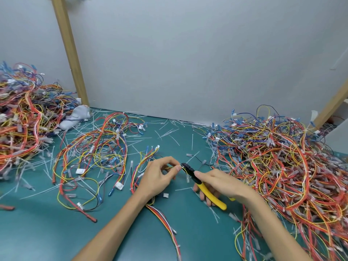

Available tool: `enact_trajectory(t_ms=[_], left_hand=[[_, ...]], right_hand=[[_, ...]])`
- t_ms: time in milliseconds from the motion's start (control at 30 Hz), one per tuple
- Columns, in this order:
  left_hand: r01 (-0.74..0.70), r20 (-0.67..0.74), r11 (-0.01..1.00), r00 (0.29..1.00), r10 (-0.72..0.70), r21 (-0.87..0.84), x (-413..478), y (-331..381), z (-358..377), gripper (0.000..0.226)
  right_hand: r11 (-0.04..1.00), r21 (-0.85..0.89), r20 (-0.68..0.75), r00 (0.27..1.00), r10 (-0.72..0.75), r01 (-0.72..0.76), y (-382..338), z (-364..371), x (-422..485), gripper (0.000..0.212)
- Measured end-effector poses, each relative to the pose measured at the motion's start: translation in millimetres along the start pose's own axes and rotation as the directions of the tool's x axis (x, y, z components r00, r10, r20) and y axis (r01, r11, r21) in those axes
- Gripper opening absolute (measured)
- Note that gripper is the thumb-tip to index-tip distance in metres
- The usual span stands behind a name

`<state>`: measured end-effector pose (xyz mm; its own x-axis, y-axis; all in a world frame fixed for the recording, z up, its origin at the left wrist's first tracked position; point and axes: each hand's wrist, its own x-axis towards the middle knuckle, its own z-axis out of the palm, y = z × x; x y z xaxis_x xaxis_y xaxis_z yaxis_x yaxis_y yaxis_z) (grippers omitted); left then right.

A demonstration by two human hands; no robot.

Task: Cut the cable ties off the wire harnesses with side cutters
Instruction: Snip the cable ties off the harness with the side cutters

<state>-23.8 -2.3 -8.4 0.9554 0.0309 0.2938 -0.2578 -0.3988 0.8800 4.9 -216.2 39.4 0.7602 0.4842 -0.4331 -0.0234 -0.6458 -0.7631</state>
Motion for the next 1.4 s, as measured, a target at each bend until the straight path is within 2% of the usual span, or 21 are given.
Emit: enact_trajectory(t_ms=[67,200,300,367,467,600,700,800,967,1100,1200,1333,1400], left_hand=[[0.006,-0.006,1.0,1.0,-0.006,-0.002,0.7,-0.3,-0.3,0.011],[0.008,-0.006,0.999,1.0,-0.008,0.032,0.8,-0.9,-0.1,0.012],[0.011,-0.008,0.999,1.0,-0.011,0.047,1.3,-1.6,0.4,0.012],[0.016,-0.018,0.999,1.0,-0.015,0.052,1.8,-2.1,1.1,0.012],[0.01,-0.028,0.998,1.0,-0.008,0.063,2.1,-3.0,1.7,0.012],[0.018,-0.022,0.997,1.0,-0.016,0.069,2.4,-4.3,2.2,0.012],[0.026,-0.031,0.998,0.999,-0.024,0.05,2.9,-4.7,2.1,0.011],[0.026,-0.036,0.999,0.999,-0.025,0.04,2.7,-3.9,1.6,0.011],[0.029,-0.037,0.999,0.999,-0.028,0.035,2.8,-4.1,2.4,0.014],[0.044,-0.053,0.999,0.998,-0.044,0.004,3.2,-4.7,1.9,0.009],[0.04,-0.034,0.998,0.999,-0.042,-0.056,3.1,-4.4,0.0,0.008],[0.044,0.006,0.991,0.999,-0.044,-0.126,2.4,-3.1,-1.8,0.008],[0.047,0.008,0.987,0.999,-0.047,-0.153,2.4,-2.6,-2.0,0.01]], right_hand=[[0.999,0.031,0.052,0.999,0.006,-0.008,-2.4,-4.7,1.0,0.062],[1.0,-0.015,0.023,0.999,0.027,-0.026,-1.9,-7.7,1.3,0.062],[0.963,-0.267,-0.084,0.996,-0.007,-0.015,-1.3,-7.7,2.3,0.059],[0.9,-0.436,-0.168,0.981,-0.098,0.016,0.9,-5.9,4.2,0.057],[0.823,-0.567,-0.243,0.948,-0.208,0.036,6.2,-2.3,8.7,0.073],[0.81,-0.584,-0.25,0.936,-0.249,0.059,15.2,-2.5,13.2,0.082],[0.801,-0.596,-0.301,0.909,-0.289,0.058,19.7,-0.4,13.6,0.073],[0.745,-0.662,-0.319,0.871,-0.372,0.075,19.8,5.6,15.5,0.06],[0.698,-0.714,-0.384,0.806,-0.451,0.05,24.8,9.5,18.8,0.064],[0.664,-0.745,-0.4,0.755,-0.52,0.063,26.8,15.1,20.8,0.054],[0.688,-0.72,-0.42,0.732,-0.536,0.091,28.5,20.3,22.3,0.049],[0.674,-0.731,-0.482,0.616,-0.623,0.109,30.8,21.7,20.4,0.041],[0.655,-0.742,-0.46,0.603,-0.652,0.143,32.3,22.0,20.9,0.046]])
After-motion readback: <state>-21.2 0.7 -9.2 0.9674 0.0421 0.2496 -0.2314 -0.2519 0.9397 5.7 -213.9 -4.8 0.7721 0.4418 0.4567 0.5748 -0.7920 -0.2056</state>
